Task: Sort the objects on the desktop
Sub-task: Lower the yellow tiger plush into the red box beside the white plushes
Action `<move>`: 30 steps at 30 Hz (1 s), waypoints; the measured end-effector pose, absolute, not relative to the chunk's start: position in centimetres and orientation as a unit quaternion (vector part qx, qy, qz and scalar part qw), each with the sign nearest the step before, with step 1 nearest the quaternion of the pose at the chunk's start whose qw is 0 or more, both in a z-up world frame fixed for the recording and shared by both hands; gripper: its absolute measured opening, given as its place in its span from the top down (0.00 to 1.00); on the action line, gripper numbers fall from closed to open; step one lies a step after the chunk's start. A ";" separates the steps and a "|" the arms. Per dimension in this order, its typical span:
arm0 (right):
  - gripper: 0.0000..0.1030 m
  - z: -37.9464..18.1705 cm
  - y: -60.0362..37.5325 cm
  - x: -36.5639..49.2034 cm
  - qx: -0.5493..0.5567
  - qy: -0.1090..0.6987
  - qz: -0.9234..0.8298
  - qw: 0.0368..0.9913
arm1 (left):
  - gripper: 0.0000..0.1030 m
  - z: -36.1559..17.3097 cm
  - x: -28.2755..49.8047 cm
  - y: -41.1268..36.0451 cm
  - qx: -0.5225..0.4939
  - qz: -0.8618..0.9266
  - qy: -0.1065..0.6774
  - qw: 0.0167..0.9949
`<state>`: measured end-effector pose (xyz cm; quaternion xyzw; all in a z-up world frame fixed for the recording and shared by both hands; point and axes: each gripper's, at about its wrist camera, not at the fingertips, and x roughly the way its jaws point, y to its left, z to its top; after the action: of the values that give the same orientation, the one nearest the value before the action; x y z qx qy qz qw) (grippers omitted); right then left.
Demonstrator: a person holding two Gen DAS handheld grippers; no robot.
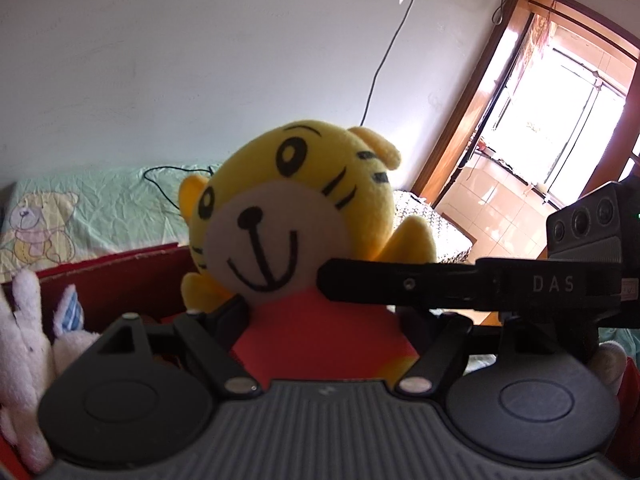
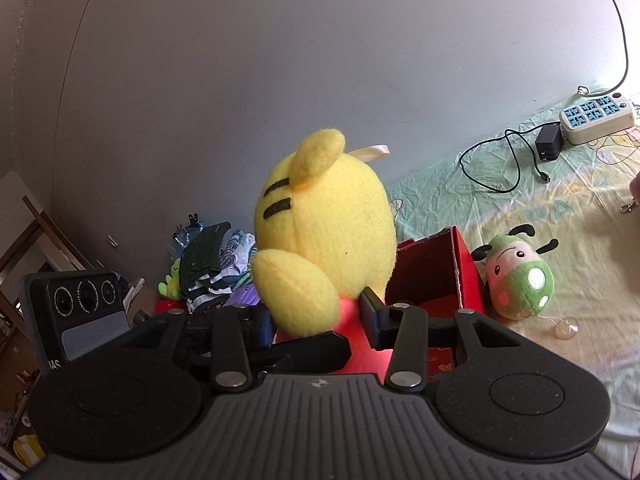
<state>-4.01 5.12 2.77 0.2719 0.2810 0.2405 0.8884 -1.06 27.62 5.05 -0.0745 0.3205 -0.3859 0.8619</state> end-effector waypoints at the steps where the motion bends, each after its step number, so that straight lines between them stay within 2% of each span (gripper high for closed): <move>1: 0.56 2.6 5.3 -3.7 0.269 0.285 0.239 0.888 | 0.24 4.7 -0.7 27.7 -0.079 -0.382 0.325 0.862; 11: 0.56 0.6 6.4 -0.2 0.235 0.317 0.224 0.891 | 0.25 0.9 3.3 28.3 -0.119 -0.360 0.361 0.852; 21: 0.56 -1.0 7.6 2.1 0.178 0.402 0.182 0.879 | 0.24 -2.9 5.2 27.7 -0.148 -0.365 0.426 0.815; 30: 0.57 -2.4 9.2 3.6 0.148 0.441 0.148 0.872 | 0.24 -5.2 6.7 27.8 -0.148 -0.347 0.467 0.800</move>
<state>3.59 9.20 -2.41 0.1480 0.4415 0.1485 0.8724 6.69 27.75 -5.18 -0.1479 0.4666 -0.3467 0.8001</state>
